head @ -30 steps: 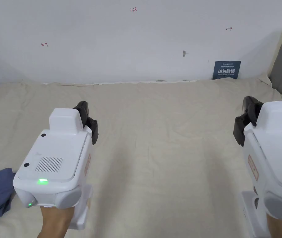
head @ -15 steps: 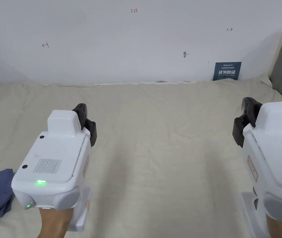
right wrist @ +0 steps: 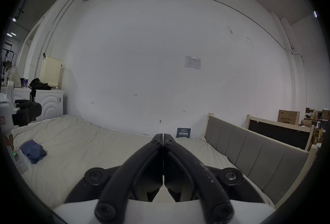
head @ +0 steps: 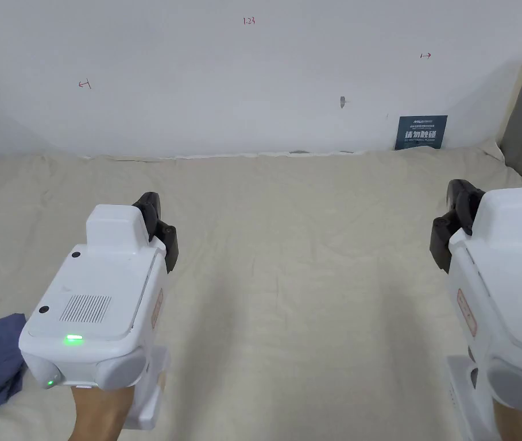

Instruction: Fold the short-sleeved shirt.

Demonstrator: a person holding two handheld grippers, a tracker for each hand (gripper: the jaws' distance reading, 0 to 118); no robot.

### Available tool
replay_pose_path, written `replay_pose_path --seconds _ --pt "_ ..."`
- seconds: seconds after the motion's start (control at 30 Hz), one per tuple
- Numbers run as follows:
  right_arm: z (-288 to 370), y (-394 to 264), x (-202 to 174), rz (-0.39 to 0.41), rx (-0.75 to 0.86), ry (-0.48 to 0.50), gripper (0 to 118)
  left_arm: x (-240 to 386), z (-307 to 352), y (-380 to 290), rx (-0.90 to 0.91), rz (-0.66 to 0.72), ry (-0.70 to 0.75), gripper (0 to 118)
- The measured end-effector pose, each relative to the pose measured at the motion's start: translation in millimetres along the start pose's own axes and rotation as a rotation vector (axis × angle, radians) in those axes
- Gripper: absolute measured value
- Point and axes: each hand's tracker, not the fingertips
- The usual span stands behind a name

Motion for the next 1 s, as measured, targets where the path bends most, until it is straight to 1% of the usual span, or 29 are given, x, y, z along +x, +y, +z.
replay_pose_path --seconds 0.83,0.87,0.9,0.93,0.97,1.0 --pt "-0.8 0.8 -2.5 0.000 -0.004 0.006 2 -4.3 -0.5 -1.0 0.001 0.011 0.000 0" --pt "-0.8 1.0 -2.5 -0.002 -0.005 0.006 4 -5.0 -0.5 -0.6 0.002 0.014 -0.002 1" --pt "-0.6 1.2 -2.5 -0.005 -0.006 0.007 13 -5.7 -0.4 -0.1 0.001 0.020 -0.007 3" --pt "-0.1 1.1 -2.3 -0.007 -0.005 0.005 27 -6.2 -0.6 0.0 0.001 0.025 -0.005 10" --pt "-0.1 1.2 -2.1 -0.009 -0.007 0.009 48 -6.6 -0.6 0.4 0.002 0.029 -0.002 22" --pt "-0.5 1.4 -1.8 -0.011 -0.015 0.014 79 -7.7 -0.7 1.6 -0.001 0.035 -0.005 52"
